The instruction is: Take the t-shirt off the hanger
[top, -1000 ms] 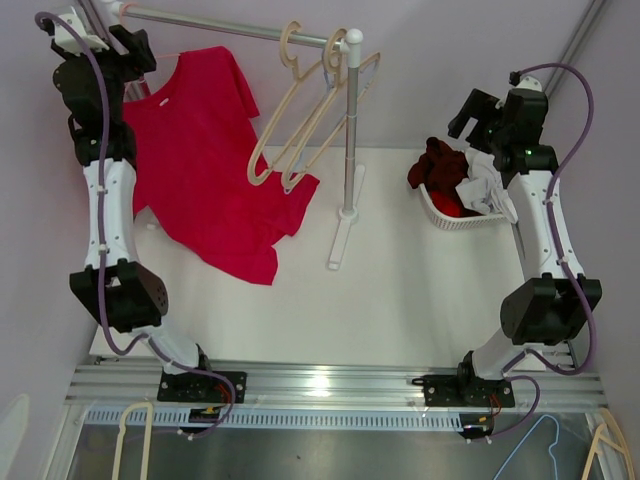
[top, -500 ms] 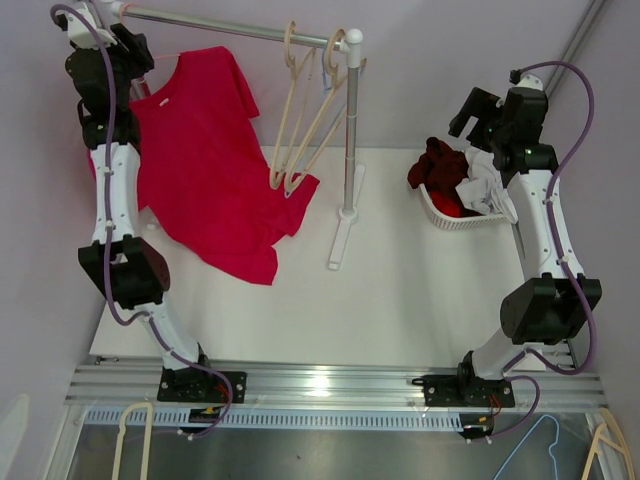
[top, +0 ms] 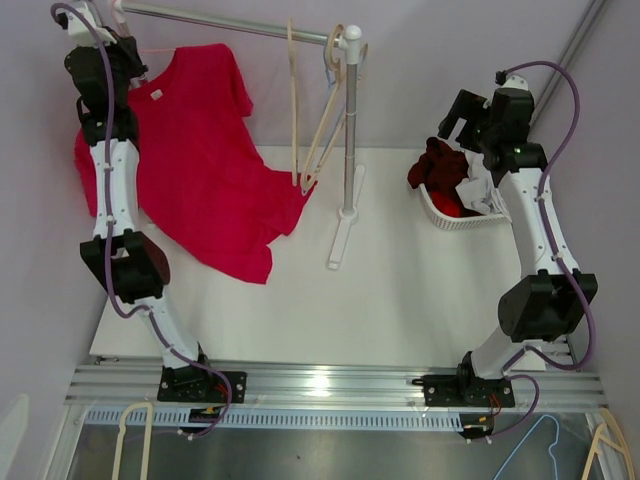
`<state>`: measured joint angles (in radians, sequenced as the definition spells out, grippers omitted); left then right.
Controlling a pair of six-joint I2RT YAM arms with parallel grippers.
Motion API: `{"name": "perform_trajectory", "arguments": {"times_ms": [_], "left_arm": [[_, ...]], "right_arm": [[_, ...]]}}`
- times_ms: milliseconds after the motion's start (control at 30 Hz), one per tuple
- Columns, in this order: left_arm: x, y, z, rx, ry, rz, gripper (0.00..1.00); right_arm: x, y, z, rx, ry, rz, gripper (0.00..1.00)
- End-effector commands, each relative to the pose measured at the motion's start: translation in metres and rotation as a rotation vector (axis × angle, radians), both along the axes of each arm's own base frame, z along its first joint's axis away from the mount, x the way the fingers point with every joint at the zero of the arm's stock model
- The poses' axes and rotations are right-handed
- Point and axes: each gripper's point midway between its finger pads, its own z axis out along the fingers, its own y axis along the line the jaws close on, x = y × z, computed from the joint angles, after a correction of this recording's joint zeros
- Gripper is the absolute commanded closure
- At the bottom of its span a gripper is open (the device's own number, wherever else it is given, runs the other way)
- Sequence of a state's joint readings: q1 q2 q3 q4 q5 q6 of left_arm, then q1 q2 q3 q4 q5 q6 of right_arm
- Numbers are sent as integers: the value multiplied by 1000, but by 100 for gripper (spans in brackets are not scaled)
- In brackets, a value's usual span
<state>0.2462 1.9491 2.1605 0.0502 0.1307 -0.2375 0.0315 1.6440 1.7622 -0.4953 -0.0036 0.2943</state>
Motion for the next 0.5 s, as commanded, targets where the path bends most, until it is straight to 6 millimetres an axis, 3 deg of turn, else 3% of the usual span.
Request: {"name": "perform_trajectory", "arguments": {"times_ms": [0,267,467], "left_arm": [[-1,-16,12,-8,-23,-73,99],[-16,-30,48,-13,-82,-124,99],[-27,-47,62,1,-101,-175,99]], "right_arm": [[9,-1,19,-19,-62,-19,1],[9,1,23,-18,-74,-10,1],[7,1,21,-24,-65,-11,1]]}}
